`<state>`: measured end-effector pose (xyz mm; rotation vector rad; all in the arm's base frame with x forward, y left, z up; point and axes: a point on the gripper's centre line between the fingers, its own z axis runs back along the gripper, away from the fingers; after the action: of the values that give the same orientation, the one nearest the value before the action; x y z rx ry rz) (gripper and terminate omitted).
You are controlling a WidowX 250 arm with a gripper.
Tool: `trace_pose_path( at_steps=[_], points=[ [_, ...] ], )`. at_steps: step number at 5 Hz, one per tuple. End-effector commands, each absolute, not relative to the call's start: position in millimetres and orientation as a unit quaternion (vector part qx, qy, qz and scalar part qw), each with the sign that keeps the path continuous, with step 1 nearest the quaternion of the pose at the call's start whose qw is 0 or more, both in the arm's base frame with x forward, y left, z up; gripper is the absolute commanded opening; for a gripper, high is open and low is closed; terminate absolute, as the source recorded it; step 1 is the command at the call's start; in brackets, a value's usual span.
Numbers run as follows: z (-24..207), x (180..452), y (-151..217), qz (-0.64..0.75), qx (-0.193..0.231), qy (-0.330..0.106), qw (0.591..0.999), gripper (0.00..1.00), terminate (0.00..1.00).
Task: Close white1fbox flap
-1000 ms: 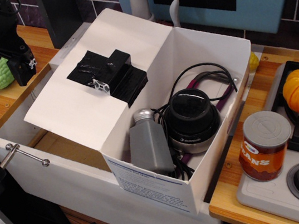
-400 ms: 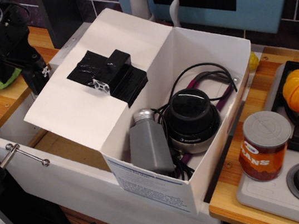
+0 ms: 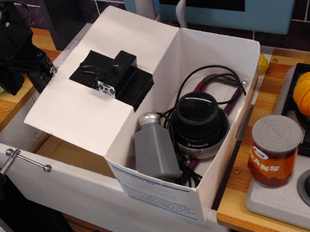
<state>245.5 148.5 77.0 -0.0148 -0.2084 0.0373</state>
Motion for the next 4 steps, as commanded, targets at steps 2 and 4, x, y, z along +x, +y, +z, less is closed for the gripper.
trace_pose_path(
  at_steps=[2,4],
  points=[
    [139,252,116,-0.013,0.032,-0.157,0.987,1.0,0.0],
    [162,252,72,-0.038,0.136,-0.184,0.973,1.0,0.0]
  ],
)
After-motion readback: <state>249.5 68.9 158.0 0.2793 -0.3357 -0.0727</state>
